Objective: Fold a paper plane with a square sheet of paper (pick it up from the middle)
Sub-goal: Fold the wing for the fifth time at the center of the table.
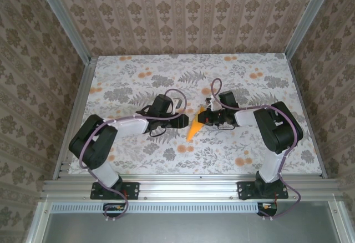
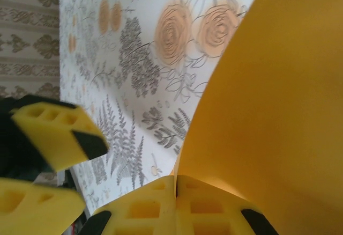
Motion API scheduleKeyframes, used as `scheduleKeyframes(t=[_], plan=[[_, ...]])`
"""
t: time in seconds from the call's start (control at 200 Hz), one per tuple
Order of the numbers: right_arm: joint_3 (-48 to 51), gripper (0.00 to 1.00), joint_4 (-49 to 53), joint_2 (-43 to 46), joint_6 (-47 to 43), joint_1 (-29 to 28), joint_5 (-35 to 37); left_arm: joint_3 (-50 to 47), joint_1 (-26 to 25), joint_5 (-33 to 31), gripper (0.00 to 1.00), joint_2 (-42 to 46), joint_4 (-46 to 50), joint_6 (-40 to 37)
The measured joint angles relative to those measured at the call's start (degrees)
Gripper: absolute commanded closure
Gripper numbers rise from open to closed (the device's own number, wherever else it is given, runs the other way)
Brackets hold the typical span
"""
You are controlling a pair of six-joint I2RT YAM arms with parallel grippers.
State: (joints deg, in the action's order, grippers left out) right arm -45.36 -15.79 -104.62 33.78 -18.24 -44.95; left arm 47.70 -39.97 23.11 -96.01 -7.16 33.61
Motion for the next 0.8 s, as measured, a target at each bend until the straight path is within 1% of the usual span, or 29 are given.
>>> scheduleKeyframes(t=[0.095,0.18,0.235,0.4,0.62,0.71,0.8], plan=[[0.17,0.96,-1.84,-0.13,0.13,0.00,-2.12,0.00,0.61,3.80,0.60,-3.61,-2.82,2.51],[0.17,0.96,-3.56,-0.55,0.52,0.00,-3.54,0.00,0.66,5.97,0.64,-6.27,-4.31,4.00],[0.22,0.96,-4.11,-0.79,0.72,0.00,-4.02,0.00,0.66,7.10,0.65,-7.52,-5.35,5.11],[0.22,0.95,-5.11,-1.51,0.90,0.00,-4.83,-0.07,0.70,9.46,0.65,-8.31,-8.50,7.02],[0.61,0.95,-5.77,-1.95,0.94,0.26,-4.83,-1.51,1.09,10.67,0.65,-8.31,-12.31,8.94],[0.98,0.94,-6.01,-1.99,1.51,0.37,-4.81,-2.95,1.51,11.06,0.64,-8.31,-14.51,9.57],[1.14,0.94,-6.80,-1.99,2.86,0.46,-4.59,-5.16,1.81,11.21,0.60,-8.00,-17.31,9.97]])
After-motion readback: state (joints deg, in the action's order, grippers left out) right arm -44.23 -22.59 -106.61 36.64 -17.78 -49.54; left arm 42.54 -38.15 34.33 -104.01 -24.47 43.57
